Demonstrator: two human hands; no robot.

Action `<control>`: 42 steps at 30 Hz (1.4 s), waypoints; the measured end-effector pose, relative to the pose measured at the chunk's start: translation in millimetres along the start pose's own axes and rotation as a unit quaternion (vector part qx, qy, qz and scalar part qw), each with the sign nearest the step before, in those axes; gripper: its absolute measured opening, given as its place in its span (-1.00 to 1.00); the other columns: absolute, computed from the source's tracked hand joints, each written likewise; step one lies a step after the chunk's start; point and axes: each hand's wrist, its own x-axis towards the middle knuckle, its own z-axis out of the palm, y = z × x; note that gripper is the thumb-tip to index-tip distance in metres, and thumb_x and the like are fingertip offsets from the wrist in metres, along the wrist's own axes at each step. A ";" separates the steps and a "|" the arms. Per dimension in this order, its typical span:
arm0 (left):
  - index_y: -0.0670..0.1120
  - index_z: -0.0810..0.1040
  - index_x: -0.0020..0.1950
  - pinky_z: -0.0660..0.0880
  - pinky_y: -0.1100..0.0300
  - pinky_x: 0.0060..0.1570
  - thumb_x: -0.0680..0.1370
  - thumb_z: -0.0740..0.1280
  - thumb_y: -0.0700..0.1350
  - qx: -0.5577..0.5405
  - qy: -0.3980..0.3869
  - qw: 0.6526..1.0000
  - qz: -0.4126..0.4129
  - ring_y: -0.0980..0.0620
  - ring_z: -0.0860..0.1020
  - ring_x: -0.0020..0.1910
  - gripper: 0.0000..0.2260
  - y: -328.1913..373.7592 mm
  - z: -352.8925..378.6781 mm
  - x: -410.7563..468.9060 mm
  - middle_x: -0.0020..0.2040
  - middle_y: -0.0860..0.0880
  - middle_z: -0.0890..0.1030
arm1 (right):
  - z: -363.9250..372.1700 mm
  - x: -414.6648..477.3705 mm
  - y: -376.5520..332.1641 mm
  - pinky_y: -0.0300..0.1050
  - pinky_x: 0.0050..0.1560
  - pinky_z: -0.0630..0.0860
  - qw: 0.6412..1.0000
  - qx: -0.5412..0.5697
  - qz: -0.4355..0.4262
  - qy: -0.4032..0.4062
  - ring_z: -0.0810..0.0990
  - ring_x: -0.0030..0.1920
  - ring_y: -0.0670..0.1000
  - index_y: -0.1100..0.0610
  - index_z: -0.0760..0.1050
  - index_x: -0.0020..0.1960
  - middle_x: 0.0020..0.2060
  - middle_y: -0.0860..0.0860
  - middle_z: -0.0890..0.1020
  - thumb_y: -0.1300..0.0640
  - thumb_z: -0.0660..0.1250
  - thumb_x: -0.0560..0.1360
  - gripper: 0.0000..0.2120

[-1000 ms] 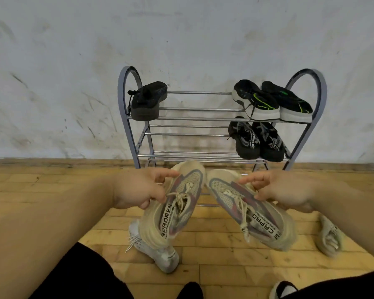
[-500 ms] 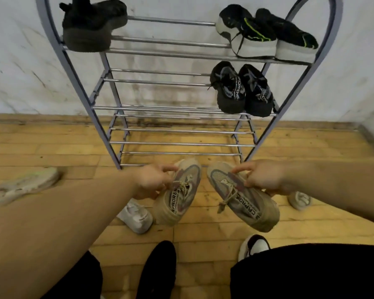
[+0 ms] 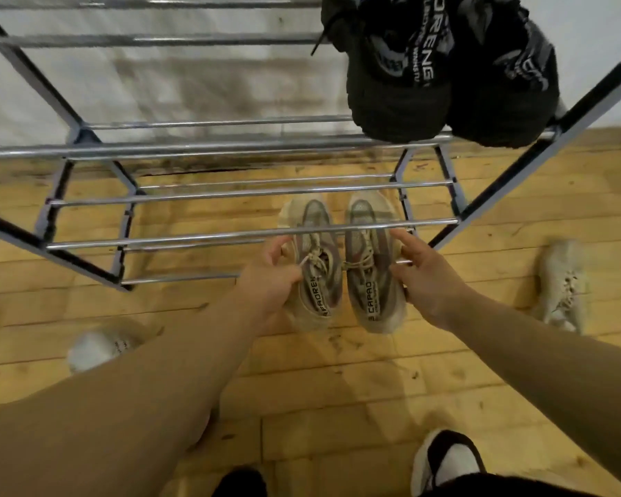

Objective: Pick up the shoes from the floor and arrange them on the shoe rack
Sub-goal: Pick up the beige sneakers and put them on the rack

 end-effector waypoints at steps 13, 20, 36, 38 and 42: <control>0.14 0.52 0.35 0.60 -0.16 0.17 0.51 0.39 0.07 0.090 -0.030 0.987 0.129 -0.09 0.61 0.23 -0.60 13.4 26.7 101.9 0.28 -0.02 0.62 | -8.0 93.9 -17.4 0.25 0.16 0.63 0.997 0.064 -0.037 -0.014 0.68 0.19 0.20 -0.06 0.45 0.48 0.23 0.13 0.66 0.23 0.38 0.61 -0.52; 0.20 0.28 0.55 0.42 0.25 0.15 0.56 0.40 0.20 0.326 -0.064 0.935 0.125 0.15 0.46 0.22 -0.40 2.0 11.8 52.2 0.25 0.23 0.46 | 6.7 70.1 10.0 0.05 0.44 0.40 0.924 -0.354 -0.147 0.022 0.34 0.44 -0.04 -0.22 0.38 0.43 0.48 -0.05 0.30 -0.24 0.40 0.49 -0.46; 0.07 0.22 0.61 0.28 0.18 0.34 0.54 0.44 0.10 0.398 -0.038 0.897 0.189 0.01 0.32 0.47 -0.30 -12.5 58.3 51.7 0.50 0.06 0.32 | -0.8 63.2 44.5 0.23 0.38 0.43 0.811 -0.555 -0.167 0.081 0.30 0.43 0.28 -0.12 0.12 0.56 0.46 0.17 0.27 0.19 0.25 0.60 -0.39; 0.08 0.21 0.61 0.27 0.15 0.39 0.55 0.43 0.10 0.407 -0.027 0.892 0.195 0.01 0.28 0.51 -0.31 -13.7 64.6 50.2 0.54 0.06 0.28 | -3.4 68.7 42.8 0.25 0.42 0.41 0.802 -0.563 -0.180 0.087 0.24 0.48 0.29 -0.09 0.14 0.55 0.51 0.17 0.24 0.25 0.26 0.57 -0.37; 0.07 0.18 0.63 0.21 0.13 0.45 0.56 0.42 0.08 0.397 -0.021 0.896 0.197 0.01 0.22 0.55 -0.30 -15.5 68.1 48.9 0.58 0.06 0.22 | -1.3 74.5 43.1 0.26 0.35 0.46 0.784 -0.591 -0.182 0.060 0.25 0.47 0.29 -0.07 0.14 0.56 0.52 0.12 0.24 0.21 0.07 0.52 -0.38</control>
